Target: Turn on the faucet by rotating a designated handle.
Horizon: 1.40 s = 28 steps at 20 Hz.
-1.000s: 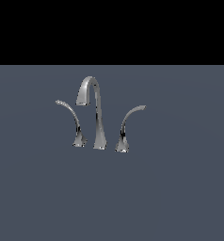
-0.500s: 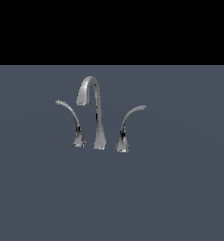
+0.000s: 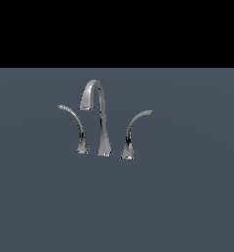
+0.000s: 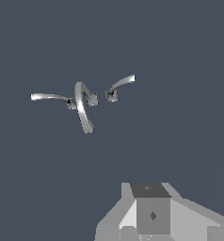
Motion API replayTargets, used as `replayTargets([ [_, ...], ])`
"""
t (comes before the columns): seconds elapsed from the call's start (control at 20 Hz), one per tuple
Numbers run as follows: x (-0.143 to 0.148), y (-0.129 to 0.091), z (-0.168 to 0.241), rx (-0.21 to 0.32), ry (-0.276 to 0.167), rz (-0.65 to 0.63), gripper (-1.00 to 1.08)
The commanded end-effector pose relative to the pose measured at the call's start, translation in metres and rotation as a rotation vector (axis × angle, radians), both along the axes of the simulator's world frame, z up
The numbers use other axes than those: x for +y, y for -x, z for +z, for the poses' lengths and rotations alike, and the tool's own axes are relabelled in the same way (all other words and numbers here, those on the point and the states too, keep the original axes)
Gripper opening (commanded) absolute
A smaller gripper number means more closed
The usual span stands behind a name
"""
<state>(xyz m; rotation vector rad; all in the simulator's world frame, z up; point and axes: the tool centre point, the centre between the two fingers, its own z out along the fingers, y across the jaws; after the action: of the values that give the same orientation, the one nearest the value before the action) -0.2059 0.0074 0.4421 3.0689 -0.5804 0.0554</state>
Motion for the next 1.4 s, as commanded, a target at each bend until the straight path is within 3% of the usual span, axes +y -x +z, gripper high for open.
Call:
replayTargets([
  [0.0, 0.002, -0.011, -0.013, 0.000, -0.003, -0.066, -1.00],
  [0.65, 0.003, -0.068, -0.081, 0.003, -0.015, -0.406, -1.00],
  [1.35, -0.017, -0.126, -0.153, 0.006, -0.028, -0.770, -1.00],
])
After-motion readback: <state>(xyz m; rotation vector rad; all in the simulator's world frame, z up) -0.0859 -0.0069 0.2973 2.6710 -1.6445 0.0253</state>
